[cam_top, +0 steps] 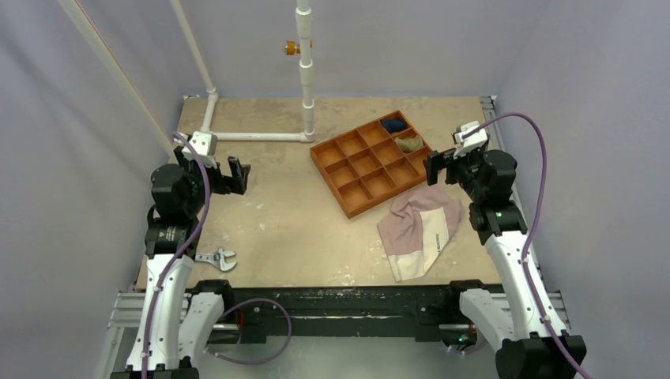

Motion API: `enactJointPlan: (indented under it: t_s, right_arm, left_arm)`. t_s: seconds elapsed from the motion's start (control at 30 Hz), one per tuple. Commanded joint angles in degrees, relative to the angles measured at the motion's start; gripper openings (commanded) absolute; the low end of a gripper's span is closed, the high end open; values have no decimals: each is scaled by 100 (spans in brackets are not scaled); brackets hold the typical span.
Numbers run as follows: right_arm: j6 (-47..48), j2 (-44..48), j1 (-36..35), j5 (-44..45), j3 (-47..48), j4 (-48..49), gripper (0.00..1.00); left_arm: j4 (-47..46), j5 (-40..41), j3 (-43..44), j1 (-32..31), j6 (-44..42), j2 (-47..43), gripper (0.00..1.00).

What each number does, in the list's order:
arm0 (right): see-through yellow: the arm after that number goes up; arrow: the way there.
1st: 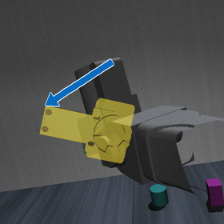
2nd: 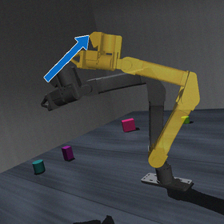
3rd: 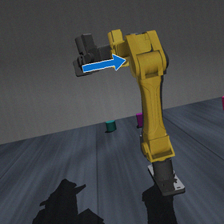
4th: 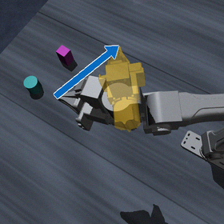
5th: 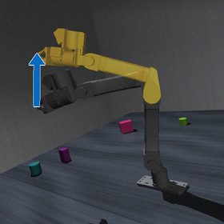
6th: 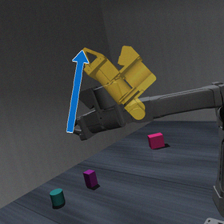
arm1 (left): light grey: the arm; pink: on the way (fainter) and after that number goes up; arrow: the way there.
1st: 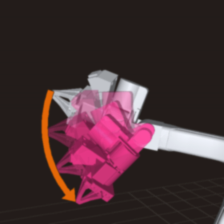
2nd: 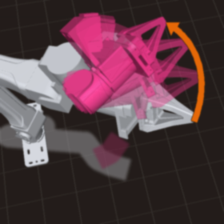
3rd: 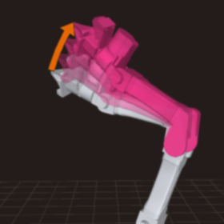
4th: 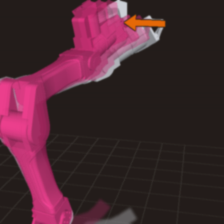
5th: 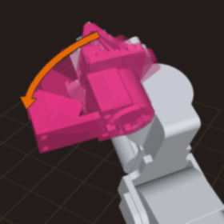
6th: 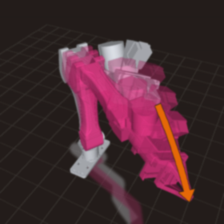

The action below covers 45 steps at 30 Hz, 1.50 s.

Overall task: Roll the underwear
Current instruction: Move the storage box to the corner of the board.

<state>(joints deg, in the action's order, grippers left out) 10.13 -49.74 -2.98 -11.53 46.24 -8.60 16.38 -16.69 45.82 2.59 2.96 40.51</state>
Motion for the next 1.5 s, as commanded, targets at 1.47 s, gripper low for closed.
enactJointPlan:
  t_s: [1.47]
  right_arm:
    - [499,-5066,-470,431,2038,-47,69]
  left_arm:
    - [654,-1031,331,-792,-756,660,100]
